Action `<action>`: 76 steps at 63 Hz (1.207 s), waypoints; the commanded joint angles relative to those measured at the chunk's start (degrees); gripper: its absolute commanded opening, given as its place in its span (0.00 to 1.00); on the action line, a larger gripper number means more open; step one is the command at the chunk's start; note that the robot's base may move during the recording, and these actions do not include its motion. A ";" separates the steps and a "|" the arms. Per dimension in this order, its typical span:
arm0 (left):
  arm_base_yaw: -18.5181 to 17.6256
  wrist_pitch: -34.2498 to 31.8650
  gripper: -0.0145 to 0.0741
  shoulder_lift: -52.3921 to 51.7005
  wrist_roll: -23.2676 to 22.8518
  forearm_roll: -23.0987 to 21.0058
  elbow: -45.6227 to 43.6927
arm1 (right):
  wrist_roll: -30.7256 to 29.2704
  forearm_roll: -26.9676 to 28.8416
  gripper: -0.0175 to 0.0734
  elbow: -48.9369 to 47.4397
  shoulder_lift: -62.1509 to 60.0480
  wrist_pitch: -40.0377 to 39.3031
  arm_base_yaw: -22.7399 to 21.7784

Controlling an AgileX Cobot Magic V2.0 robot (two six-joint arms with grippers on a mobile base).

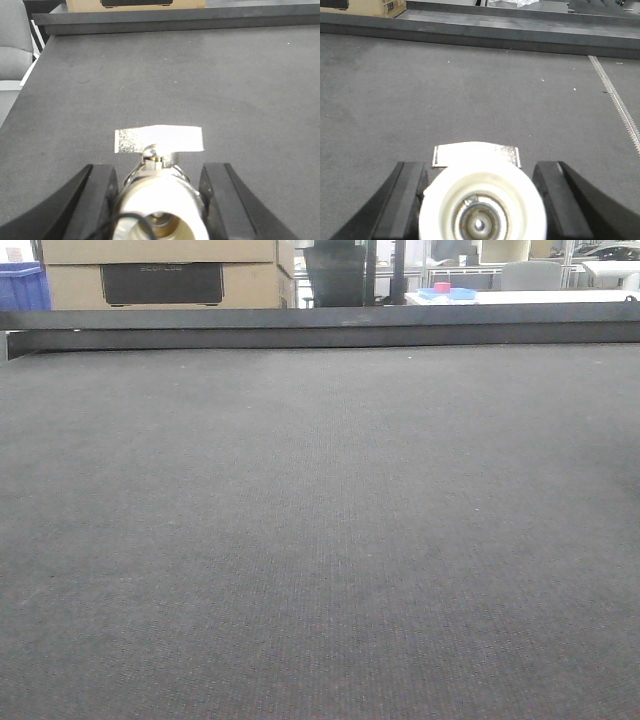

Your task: Place valve from conveyor to right shelf box

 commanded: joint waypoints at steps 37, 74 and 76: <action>-0.38 -3.21 0.04 -0.66 -0.40 -0.72 -0.88 | -0.29 -0.05 0.02 -0.93 -0.56 -4.13 -0.05; -0.38 -4.66 0.04 -1.30 -0.40 -0.72 -0.88 | -0.29 -0.05 0.02 -0.93 -0.31 -4.14 -0.05; -0.38 -4.66 0.04 -1.30 -0.40 -0.72 -0.88 | -0.29 -0.05 0.02 -0.93 -0.31 -4.14 -0.05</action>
